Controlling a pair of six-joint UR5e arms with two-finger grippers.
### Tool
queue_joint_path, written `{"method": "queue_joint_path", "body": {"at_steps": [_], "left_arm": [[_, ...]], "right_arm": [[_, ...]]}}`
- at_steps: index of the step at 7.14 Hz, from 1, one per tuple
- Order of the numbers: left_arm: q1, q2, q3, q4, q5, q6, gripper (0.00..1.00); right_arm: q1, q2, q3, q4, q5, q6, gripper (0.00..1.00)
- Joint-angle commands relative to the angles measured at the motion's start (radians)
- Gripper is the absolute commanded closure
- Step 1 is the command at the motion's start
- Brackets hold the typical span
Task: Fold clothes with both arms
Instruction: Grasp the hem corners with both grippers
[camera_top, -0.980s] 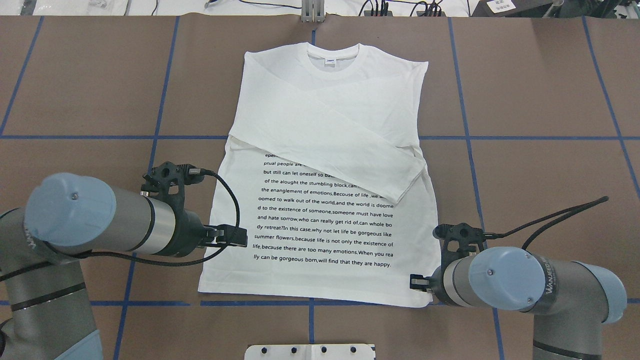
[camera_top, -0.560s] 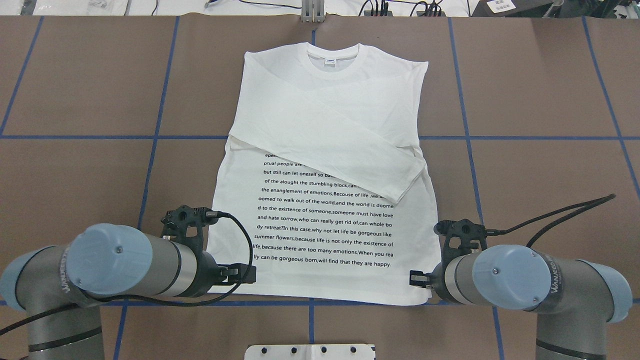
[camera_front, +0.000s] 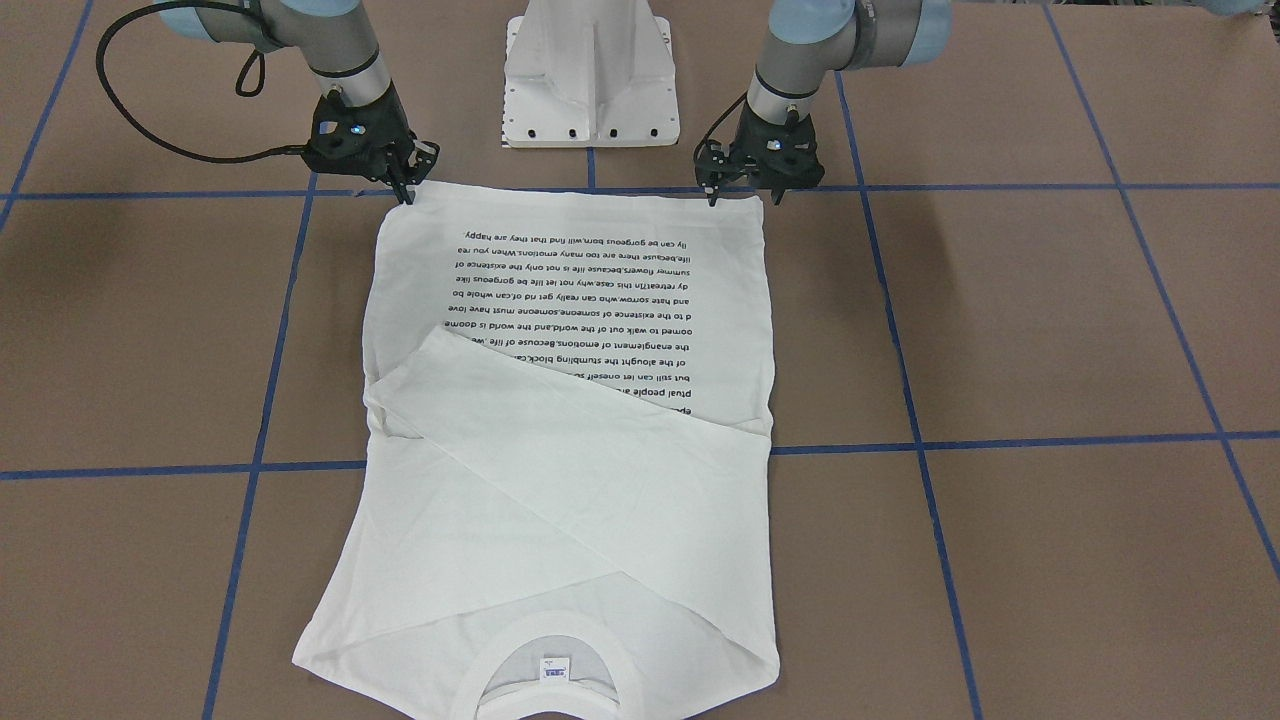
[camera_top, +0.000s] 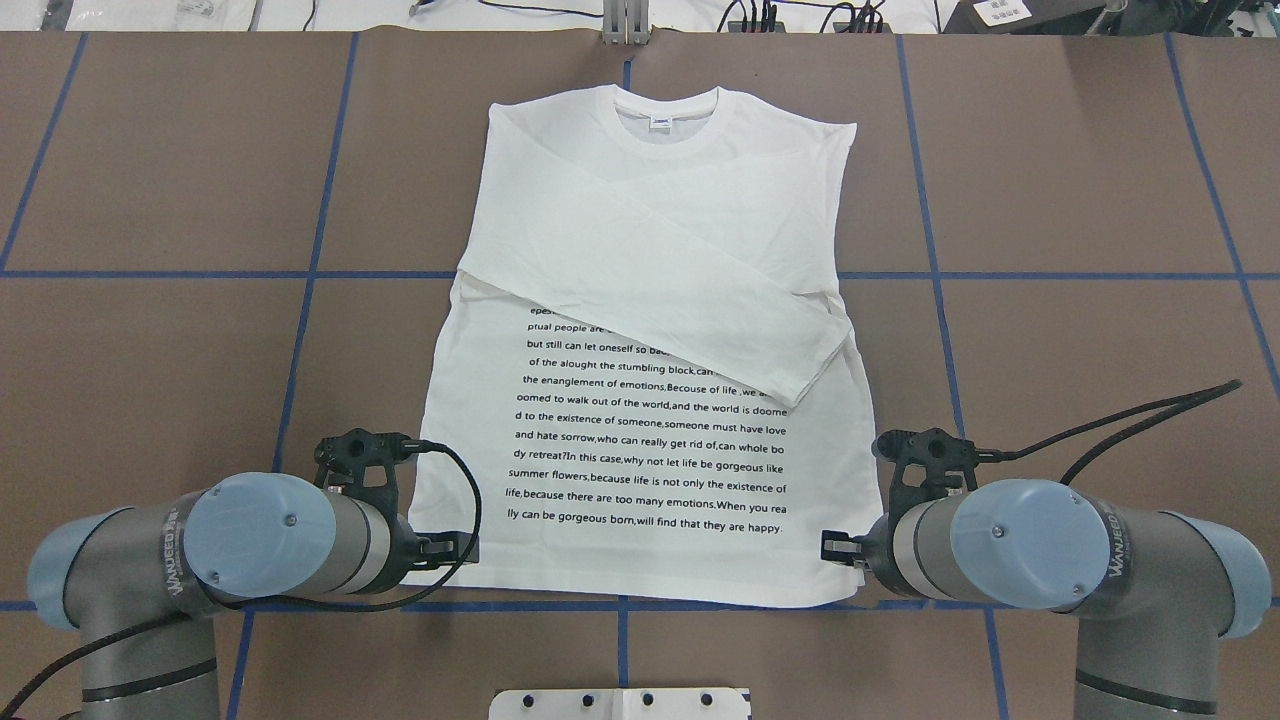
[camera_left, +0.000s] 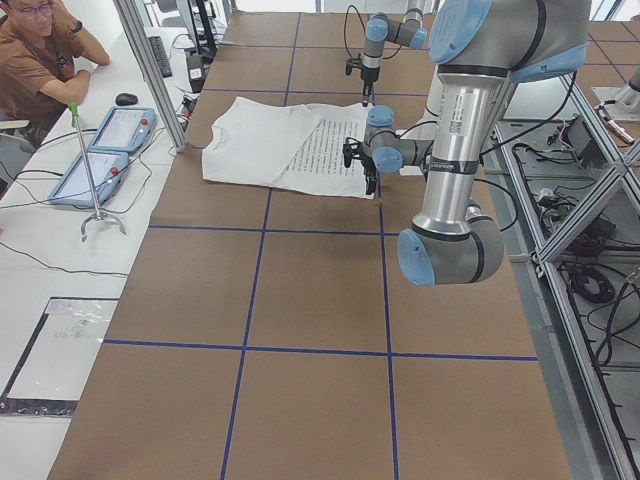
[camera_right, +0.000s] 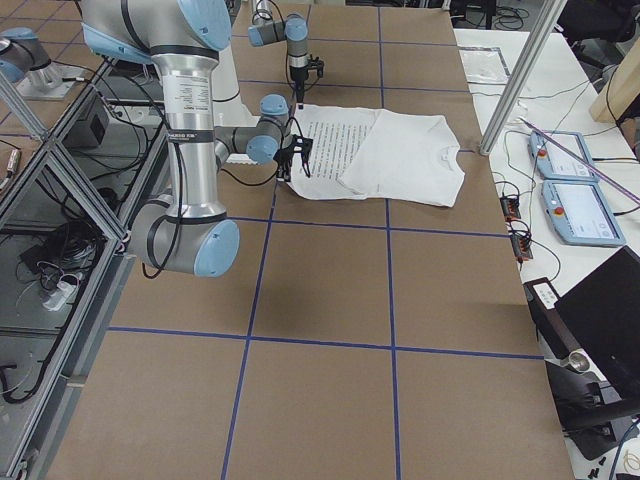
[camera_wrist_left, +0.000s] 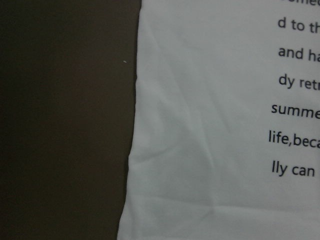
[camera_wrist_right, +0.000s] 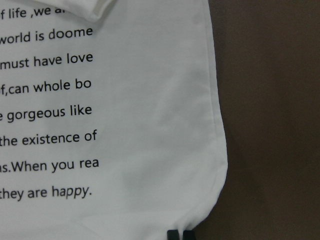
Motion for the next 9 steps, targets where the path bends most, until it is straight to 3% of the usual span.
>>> {"method": "queue_joint_path", "body": {"at_steps": [1, 3, 6, 9], "left_arm": [[0.008, 0.009, 0.015, 0.000, 0.002, 0.001, 0.01], [0.015, 0.007, 0.028, 0.000, 0.002, -0.005, 0.07], [0.013, 0.006, 0.034, 0.002, 0.025, -0.005, 0.28], [0.009, 0.006, 0.023, 0.003, 0.025, -0.009, 0.59]], "right_arm": [[0.003, 0.002, 0.002, 0.000, -0.001, 0.000, 1.00], [0.007, -0.001, 0.000, 0.000, 0.000, 0.000, 1.00], [0.015, -0.001, 0.002, 0.000, 0.006, 0.000, 1.00], [0.015, -0.006, 0.006, 0.000, 0.006, 0.000, 1.00]]}}
